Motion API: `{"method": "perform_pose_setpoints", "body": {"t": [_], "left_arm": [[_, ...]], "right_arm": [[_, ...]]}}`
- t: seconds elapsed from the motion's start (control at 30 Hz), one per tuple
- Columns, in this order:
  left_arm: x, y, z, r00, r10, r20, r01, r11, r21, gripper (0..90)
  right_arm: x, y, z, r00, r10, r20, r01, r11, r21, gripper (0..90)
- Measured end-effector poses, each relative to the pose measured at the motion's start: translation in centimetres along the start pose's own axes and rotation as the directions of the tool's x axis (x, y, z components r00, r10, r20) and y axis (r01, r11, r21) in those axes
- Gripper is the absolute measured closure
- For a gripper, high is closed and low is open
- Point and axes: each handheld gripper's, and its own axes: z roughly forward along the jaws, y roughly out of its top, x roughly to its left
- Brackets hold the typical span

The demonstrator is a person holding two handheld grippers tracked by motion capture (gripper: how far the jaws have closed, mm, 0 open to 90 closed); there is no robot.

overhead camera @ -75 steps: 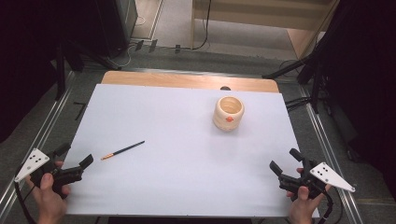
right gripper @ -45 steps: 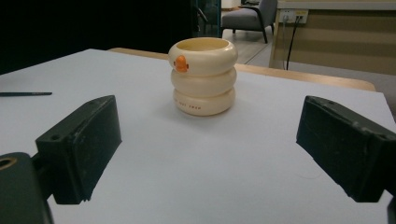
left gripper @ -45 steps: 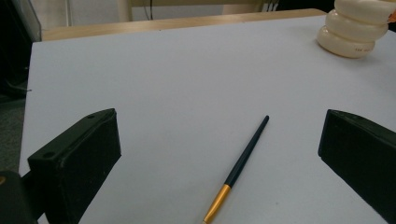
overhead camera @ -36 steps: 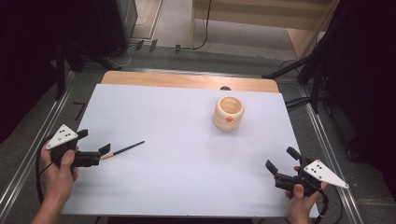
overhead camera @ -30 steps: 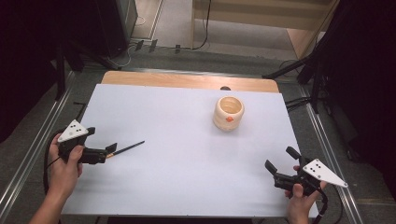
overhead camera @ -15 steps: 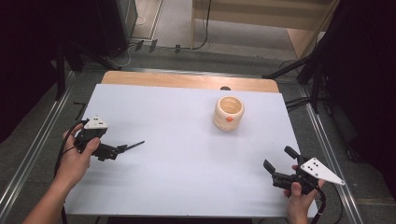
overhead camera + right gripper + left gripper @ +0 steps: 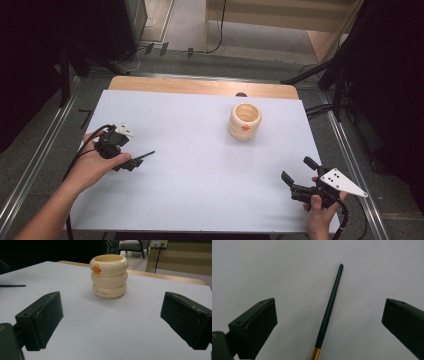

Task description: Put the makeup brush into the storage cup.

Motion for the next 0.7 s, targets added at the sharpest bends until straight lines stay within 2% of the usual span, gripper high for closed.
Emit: {"method": "perform_pose_setpoints", "body": {"t": [0.17, 0.27, 0.33, 0.37, 0.47, 0.53, 0.7], "left_arm": [[-0.4, 0.3, 0.9, 0.9996, 0.023, -0.016, -0.021, 0.9965, 0.081, 7.3], [-0.4, 0.3, 1.2, 0.9990, 0.037, -0.026, -0.033, 0.9913, 0.128, 13.5], [-0.4, 0.2, 1.3, 0.9987, 0.045, -0.023, -0.041, 0.9865, 0.159, 14.9], [-0.4, 0.1, 1.4, 0.9990, 0.042, -0.017, -0.038, 0.9846, 0.170, 18.4], [-0.2, 0.0, 1.4, 0.9987, 0.047, -0.023, -0.041, 0.9804, 0.193, 22.4], [-0.1, 0.0, 1.4, 0.9985, 0.053, -0.014, -0.049, 0.9786, 0.200, 29.0], [0.1, -0.2, 1.7, 0.9988, 0.049, 0.006, -0.049, 0.9752, 0.216, 36.6]], "right_arm": [[0.0, 0.0, 0.0, 1.0000, -0.002, 0.001, 0.002, 1.0000, 0.004, 4.7], [0.0, 0.0, 0.0, 1.0000, -0.002, 0.001, 0.002, 1.0000, 0.005, 4.7], [-0.1, -0.1, 0.0, 1.0000, -0.002, 0.000, 0.002, 1.0000, 0.007, 4.7], [-0.1, -0.1, 0.0, 1.0000, -0.001, 0.000, 0.001, 1.0000, 0.008, 4.7], [-0.1, -0.1, 0.1, 1.0000, 0.000, 0.000, 0.000, 1.0000, 0.010, 4.7], [0.0, -0.1, 0.1, 1.0000, -0.001, -0.002, 0.001, 0.9999, 0.013, 4.7], [0.0, -0.1, 0.2, 1.0000, -0.003, -0.001, 0.003, 0.9999, 0.016, 4.7]]}}
